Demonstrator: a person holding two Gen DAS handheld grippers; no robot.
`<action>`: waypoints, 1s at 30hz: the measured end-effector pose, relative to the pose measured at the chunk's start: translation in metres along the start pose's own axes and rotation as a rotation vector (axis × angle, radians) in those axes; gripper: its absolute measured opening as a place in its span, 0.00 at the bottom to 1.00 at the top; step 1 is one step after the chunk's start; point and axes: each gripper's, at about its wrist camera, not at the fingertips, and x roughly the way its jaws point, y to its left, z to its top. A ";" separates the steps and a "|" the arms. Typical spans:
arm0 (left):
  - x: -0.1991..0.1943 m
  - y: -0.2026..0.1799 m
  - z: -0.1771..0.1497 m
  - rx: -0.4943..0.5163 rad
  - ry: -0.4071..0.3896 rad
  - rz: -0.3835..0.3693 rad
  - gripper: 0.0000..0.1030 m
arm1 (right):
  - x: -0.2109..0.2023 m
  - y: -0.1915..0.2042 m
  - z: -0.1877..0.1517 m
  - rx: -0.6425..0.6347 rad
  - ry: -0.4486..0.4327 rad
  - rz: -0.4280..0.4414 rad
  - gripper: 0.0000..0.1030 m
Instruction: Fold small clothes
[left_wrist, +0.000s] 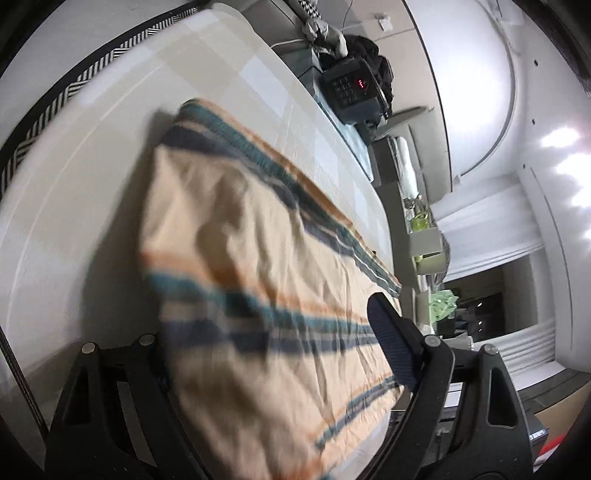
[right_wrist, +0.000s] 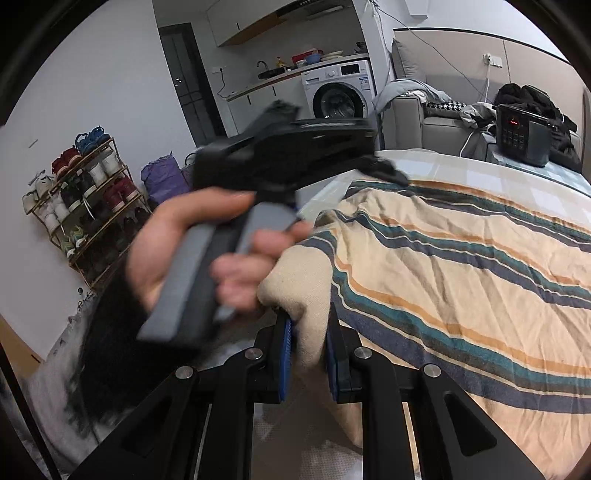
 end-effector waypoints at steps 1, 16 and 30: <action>0.005 -0.002 0.008 0.002 0.007 0.008 0.81 | 0.000 0.000 0.000 0.001 0.001 0.002 0.15; 0.029 -0.007 0.054 0.033 -0.057 0.105 0.07 | 0.011 -0.014 -0.005 0.056 0.029 0.075 0.15; 0.010 0.005 0.050 -0.028 0.013 0.162 0.17 | 0.007 -0.021 -0.006 0.081 0.018 0.110 0.15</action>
